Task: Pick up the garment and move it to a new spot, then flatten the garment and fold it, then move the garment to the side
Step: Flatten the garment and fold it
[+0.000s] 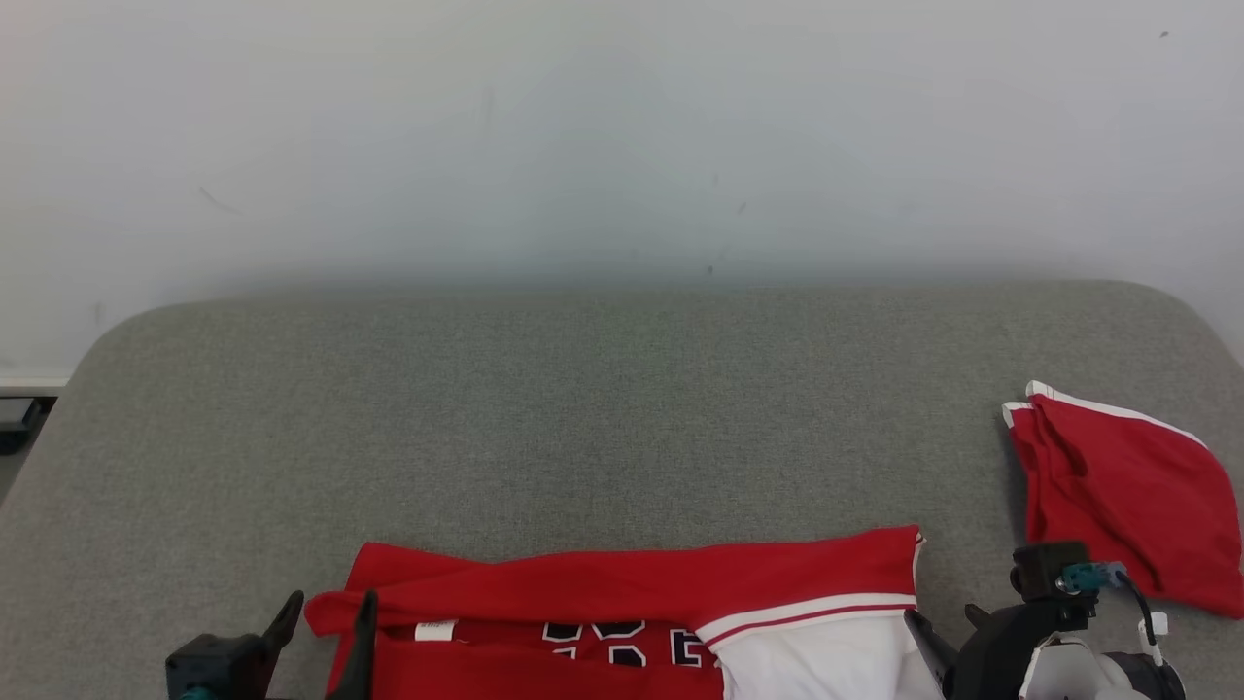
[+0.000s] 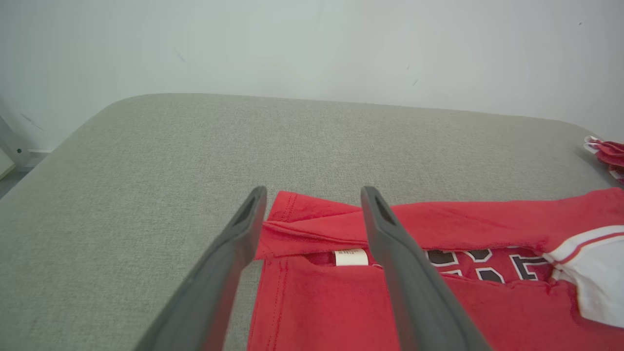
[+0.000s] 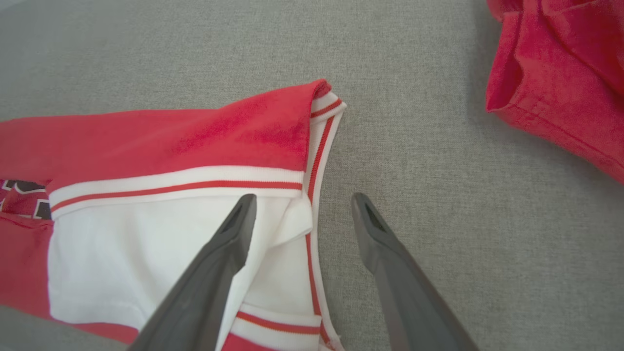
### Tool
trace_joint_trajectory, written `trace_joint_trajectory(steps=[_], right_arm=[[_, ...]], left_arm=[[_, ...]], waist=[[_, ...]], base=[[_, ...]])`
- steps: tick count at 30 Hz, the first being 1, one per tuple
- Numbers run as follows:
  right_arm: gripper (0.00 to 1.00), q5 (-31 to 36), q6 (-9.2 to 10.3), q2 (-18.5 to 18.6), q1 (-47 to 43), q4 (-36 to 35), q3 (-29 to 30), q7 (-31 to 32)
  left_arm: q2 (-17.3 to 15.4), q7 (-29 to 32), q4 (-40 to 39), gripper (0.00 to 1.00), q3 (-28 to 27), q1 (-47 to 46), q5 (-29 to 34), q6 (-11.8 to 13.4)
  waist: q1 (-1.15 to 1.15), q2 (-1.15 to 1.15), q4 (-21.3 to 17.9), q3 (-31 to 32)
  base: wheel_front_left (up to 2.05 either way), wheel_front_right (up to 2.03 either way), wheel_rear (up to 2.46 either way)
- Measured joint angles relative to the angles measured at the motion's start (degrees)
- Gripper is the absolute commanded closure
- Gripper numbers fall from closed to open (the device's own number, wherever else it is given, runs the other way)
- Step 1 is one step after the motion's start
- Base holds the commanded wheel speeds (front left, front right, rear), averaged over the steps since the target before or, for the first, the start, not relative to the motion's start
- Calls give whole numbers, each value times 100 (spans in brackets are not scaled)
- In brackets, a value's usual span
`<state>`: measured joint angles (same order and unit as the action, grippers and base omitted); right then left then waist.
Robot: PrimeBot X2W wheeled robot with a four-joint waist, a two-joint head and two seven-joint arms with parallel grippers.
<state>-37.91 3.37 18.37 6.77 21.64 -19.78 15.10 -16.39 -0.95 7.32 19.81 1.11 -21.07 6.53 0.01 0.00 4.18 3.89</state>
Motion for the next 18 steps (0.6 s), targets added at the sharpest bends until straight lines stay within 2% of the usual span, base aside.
trace_joint_trajectory(steps=[7, 18], right_arm=[[0, 87, 124, -42, 232, 603, -191, 519], [0, -93, 125, -316, 539, 1074, -96, 748]], left_arm=[[-4, 25, -60, 0, 83, -166, 141, -7], [-9, 87, -68, 0, 103, -163, 146, -7]], waist=[[0, 0, 142, -105], [-1, 0, 194, -146]], base=[[0, 0, 0], [0, 0, 0]])
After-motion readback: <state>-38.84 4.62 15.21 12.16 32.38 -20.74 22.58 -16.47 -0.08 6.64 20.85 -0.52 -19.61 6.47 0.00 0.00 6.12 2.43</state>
